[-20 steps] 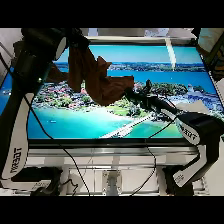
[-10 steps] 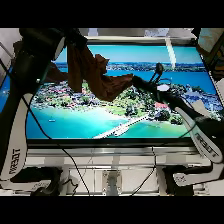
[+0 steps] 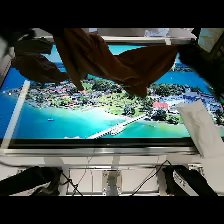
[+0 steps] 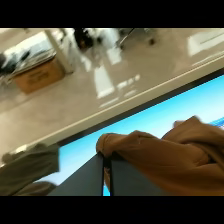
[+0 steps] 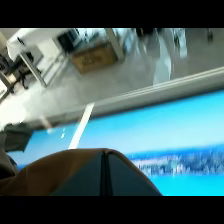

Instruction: Fold the shirts.

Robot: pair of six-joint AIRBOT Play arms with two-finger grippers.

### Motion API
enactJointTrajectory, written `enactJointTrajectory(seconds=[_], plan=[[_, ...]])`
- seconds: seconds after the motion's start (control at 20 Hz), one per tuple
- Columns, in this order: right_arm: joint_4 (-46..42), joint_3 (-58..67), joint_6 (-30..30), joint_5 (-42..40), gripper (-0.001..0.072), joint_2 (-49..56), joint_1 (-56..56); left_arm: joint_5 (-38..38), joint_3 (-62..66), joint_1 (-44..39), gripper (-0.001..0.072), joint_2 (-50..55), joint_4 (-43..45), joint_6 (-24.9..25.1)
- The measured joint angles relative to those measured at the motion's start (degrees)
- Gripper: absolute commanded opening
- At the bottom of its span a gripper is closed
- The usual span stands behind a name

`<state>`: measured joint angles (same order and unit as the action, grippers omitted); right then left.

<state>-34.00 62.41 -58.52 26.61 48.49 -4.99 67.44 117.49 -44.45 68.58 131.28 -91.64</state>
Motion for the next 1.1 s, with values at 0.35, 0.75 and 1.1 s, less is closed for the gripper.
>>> enactJointTrajectory(seconds=[0.35,0.75,1.1], plan=[[-8.70,4.20,-3.98,5.33,0.0024,-12.76,-6.45,9.81,-1.53,-11.06,0.0018,-4.44,7.56,-2.03],[-14.69,5.07,-7.69,16.24,0.0046,4.48,-7.41,15.61,-19.65,2.60,0.0019,-4.72,2.86,-9.57],[-15.21,5.11,-7.80,18.05,0.0294,24.85,-4.00,3.54,-41.03,8.50,0.0019,-3.02,-8.68,-14.45]])
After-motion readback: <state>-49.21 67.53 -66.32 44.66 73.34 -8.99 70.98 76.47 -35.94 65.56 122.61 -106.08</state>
